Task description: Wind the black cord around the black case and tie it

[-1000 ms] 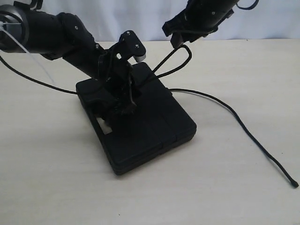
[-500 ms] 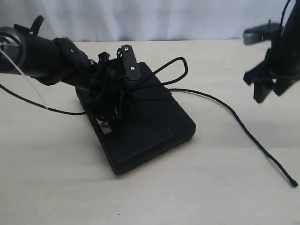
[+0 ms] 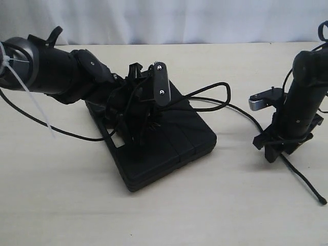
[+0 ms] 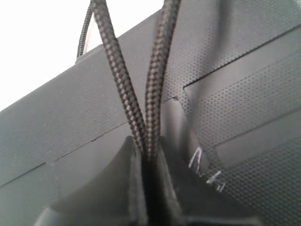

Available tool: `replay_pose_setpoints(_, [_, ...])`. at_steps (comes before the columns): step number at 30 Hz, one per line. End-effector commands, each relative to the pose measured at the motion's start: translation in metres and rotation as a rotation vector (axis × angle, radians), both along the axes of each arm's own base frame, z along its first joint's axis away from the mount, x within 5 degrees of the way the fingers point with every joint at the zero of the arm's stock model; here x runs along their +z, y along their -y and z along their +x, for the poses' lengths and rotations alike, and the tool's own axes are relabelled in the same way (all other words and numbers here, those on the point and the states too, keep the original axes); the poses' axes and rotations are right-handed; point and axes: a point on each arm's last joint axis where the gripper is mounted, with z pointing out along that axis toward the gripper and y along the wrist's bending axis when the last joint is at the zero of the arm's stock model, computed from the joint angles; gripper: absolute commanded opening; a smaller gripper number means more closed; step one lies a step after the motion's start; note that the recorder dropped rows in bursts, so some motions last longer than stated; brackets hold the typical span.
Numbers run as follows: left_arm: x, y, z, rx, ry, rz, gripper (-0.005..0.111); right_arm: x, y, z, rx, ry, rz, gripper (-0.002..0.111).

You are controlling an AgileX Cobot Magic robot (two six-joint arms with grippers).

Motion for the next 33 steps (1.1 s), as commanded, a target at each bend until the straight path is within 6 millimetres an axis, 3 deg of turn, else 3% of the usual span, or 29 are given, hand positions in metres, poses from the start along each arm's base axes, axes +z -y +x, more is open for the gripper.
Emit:
replay_pose_setpoints(1, [0.005, 0.000, 0.001, 0.021, 0.031, -0.003, 0.000, -0.013, 0.006, 0.002, 0.004, -0.004, -0.061, 0.035])
replay_pose_setpoints(3, [0.006, -0.001, 0.003, 0.034, 0.047, 0.003, 0.000, -0.012, 0.007, 0.003, -0.017, 0.012, -0.082, 0.008])
replay_pose_setpoints(4, [0.006, -0.001, 0.003, 0.038, 0.054, 0.007, 0.000, -0.009, 0.007, 0.003, -0.035, 0.026, -0.082, 0.005])
replay_pose_setpoints(7, [0.006, -0.001, 0.004, 0.034, 0.063, 0.014, 0.000, 0.007, 0.004, 0.007, -0.085, 0.074, -0.043, 0.004])
replay_pose_setpoints(16, [0.004, 0.002, -0.002, -0.111, 0.061, 0.052, 0.000, 0.089, -0.020, 0.024, -0.243, 0.311, 0.238, 0.004])
replay_pose_setpoints(22, [0.004, 0.011, -0.007, -0.175, 0.095, 0.081, 0.000, 0.105, -0.033, 0.048, -0.335, 0.373, 0.414, 0.004])
replay_pose_setpoints(28, [0.003, 0.027, -0.013, -0.134, 0.347, 0.252, 0.000, 0.123, -0.046, 0.090, -0.348, 0.390, 0.561, 0.004])
replay_pose_setpoints(33, [0.004, 0.023, -0.011, -0.074, 0.431, 0.299, 0.000, 0.134, -0.052, 0.102, -0.325, 0.342, 0.612, 0.004])
